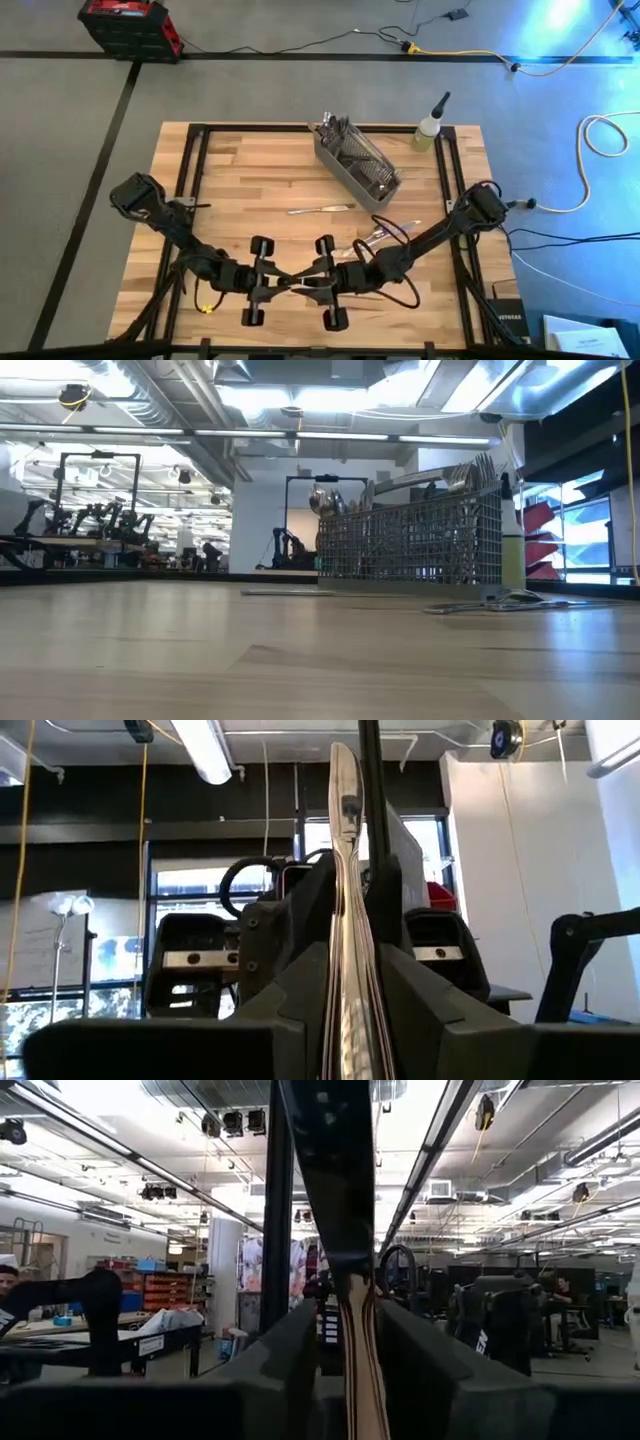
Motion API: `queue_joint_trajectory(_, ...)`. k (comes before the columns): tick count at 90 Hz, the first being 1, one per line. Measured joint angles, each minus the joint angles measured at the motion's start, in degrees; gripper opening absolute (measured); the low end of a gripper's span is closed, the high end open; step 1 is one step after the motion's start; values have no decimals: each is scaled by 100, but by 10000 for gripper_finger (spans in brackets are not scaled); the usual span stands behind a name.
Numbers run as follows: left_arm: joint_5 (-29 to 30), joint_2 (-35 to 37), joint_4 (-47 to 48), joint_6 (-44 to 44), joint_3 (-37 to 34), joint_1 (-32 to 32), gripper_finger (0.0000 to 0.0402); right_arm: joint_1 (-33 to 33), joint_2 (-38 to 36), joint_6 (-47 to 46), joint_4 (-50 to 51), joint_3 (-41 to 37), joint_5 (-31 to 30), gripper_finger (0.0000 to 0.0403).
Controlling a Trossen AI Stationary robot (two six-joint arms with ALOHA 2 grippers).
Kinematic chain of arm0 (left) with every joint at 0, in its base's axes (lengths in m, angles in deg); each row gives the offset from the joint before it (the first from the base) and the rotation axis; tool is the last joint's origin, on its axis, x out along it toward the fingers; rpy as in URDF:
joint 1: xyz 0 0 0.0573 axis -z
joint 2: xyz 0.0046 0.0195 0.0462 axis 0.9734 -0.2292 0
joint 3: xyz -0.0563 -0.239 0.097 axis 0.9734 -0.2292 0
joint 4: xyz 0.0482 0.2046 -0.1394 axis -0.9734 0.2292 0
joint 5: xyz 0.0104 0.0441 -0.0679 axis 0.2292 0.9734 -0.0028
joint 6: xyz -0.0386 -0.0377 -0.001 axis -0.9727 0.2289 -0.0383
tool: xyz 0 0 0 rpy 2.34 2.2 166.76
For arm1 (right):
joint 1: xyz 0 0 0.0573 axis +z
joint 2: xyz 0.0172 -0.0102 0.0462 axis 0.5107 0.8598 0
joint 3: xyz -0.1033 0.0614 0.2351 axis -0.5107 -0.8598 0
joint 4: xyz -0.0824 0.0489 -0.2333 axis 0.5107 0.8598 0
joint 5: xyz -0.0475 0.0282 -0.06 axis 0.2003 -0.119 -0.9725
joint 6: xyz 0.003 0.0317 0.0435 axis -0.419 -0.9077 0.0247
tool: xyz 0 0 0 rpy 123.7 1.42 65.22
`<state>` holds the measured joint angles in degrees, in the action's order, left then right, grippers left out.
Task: Sort silverware
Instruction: Put the silver knife into the gray silverware organizer
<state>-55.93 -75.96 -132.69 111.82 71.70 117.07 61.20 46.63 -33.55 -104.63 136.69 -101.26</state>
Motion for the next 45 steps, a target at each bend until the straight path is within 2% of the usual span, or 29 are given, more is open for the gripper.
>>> queue_joint_trajectory(17,4,0,3,-1,0,-1,63,-21,0,-3,101,0,-2,82)
queue_joint_trajectory(33,7,0,-1,-38,0,4,63,-28,-7,188,109,0,-7,22)
queue_joint_trajectory(45,4,0,2,-42,0,4,63,-26,-9,232,125,0,-7,22)
